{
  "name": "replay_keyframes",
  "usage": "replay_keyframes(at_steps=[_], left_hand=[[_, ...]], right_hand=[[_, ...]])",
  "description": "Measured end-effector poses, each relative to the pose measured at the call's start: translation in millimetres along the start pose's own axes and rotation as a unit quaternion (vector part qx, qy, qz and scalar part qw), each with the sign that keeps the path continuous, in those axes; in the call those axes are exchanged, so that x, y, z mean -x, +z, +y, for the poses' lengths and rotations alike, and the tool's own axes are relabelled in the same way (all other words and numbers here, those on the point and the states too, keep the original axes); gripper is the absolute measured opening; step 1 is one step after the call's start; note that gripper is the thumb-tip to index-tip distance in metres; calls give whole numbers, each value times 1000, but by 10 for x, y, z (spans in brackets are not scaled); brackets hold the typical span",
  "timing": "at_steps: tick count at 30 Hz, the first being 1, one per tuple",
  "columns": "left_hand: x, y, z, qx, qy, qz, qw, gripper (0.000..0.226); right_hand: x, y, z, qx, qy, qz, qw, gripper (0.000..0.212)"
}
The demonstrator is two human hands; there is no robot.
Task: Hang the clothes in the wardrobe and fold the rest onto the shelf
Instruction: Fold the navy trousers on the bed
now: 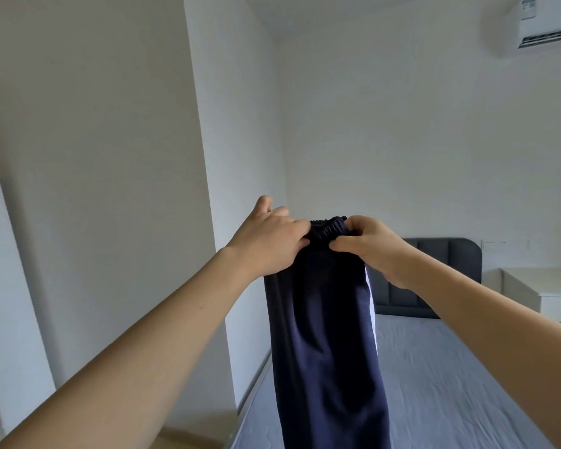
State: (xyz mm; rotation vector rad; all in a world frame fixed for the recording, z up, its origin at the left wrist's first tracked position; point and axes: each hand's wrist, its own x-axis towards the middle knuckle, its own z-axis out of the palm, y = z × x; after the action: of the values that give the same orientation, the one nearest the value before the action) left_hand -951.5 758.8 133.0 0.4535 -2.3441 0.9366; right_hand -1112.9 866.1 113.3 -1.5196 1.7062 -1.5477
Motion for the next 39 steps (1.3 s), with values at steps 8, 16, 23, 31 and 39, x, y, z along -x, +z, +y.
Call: replay_keyframes(at_steps=[8, 16, 23, 31, 39], left_hand=[[56, 11, -105, 143, -152, -7, 978, 31], [198, 79, -138, 656, -317, -39, 684, 29], [120, 82, -10, 692, -305, 0, 654, 41], [511, 505, 101, 745, -301, -144, 578, 39], [1596, 1521, 615, 726, -407, -284, 475, 39]], right_hand=[[46, -44, 73, -105, -47, 37, 993, 18], [14, -32, -5, -57, -33, 37, 997, 29], [-111, -76, -479, 422, 19, -108, 900, 36], [-229, 205, -499, 511, 86, -110, 848, 4], [-323, 599, -166, 262, 151, -71, 951, 24]])
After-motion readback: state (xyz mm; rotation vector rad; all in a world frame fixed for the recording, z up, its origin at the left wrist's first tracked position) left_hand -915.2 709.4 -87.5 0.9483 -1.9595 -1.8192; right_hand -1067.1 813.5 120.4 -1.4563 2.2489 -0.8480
